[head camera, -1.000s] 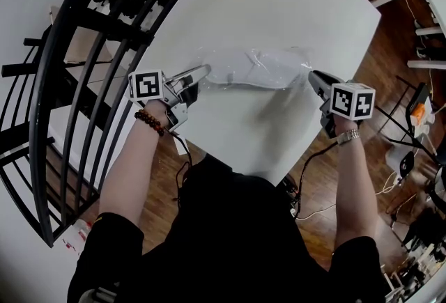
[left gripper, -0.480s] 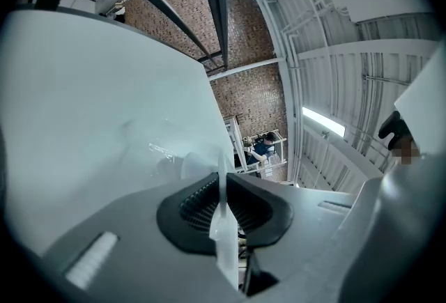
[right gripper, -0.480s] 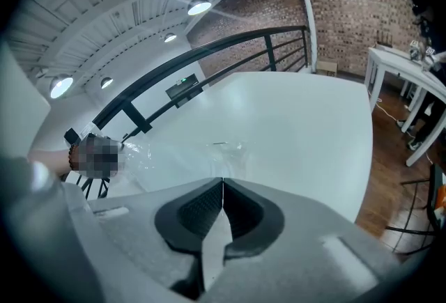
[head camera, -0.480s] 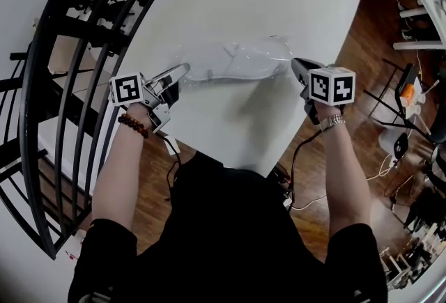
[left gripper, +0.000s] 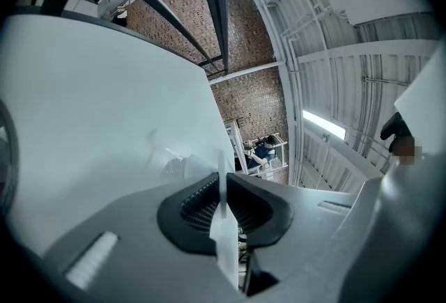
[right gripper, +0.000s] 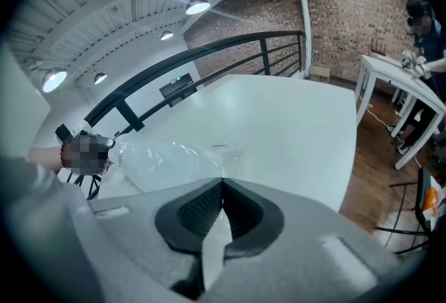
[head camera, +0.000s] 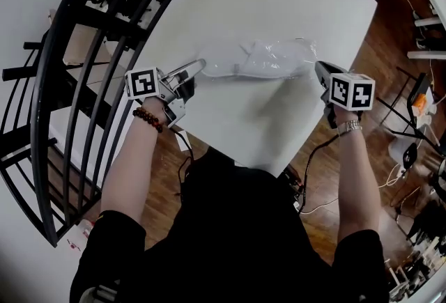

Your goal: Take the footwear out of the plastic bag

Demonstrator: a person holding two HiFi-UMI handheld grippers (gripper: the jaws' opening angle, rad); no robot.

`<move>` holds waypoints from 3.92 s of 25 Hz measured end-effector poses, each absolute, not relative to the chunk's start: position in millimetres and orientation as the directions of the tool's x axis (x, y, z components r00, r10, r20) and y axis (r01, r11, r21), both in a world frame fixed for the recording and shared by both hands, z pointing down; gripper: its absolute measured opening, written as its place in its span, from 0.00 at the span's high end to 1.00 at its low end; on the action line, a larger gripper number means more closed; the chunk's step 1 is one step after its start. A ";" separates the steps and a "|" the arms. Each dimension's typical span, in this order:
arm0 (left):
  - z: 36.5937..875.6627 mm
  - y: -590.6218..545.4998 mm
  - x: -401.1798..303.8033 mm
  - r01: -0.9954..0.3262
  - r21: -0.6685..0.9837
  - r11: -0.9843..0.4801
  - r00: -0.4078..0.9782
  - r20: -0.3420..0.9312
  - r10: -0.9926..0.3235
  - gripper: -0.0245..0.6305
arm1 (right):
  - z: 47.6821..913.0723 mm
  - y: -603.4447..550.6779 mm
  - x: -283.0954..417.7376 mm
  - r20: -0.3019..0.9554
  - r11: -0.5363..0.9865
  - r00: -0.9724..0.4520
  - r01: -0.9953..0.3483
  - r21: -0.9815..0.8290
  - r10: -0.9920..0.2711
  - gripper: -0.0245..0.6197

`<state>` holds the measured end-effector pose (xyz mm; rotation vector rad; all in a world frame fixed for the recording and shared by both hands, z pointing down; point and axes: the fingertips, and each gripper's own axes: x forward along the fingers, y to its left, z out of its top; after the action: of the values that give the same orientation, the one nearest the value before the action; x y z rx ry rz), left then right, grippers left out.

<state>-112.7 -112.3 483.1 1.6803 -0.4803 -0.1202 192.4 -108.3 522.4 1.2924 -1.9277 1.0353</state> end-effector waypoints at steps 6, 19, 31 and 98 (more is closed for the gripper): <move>476.5 -109.8 -123.8 -0.221 0.973 -0.074 0.892 0.170 -0.419 0.89 | 522.3 -106.6 207.2 0.814 0.197 -0.315 -0.948 -0.249 -0.488 0.97; 474.8 -104.8 -180.1 -0.192 0.981 -0.040 0.814 0.136 -0.565 0.89 | 528.0 -100.2 241.3 0.837 0.130 -0.231 -0.973 -0.192 -0.496 0.97; 479.7 -88.8 -233.9 -0.143 0.990 -0.008 0.676 0.092 -0.731 0.89 | 530.0 -101.0 275.8 0.850 0.098 -0.172 -0.985 -0.142 -0.498 0.97; 489.4 -137.2 -54.1 -0.720 0.516 -0.464 0.691 0.590 -0.416 0.56 | 511.0 -116.1 174.9 0.820 0.464 -0.350 -0.878 -0.118 -0.453 0.78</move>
<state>-54.1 -137.2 489.4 2.1176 -0.8670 0.4952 174.9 -116.1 511.0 1.1070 -1.9746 0.7317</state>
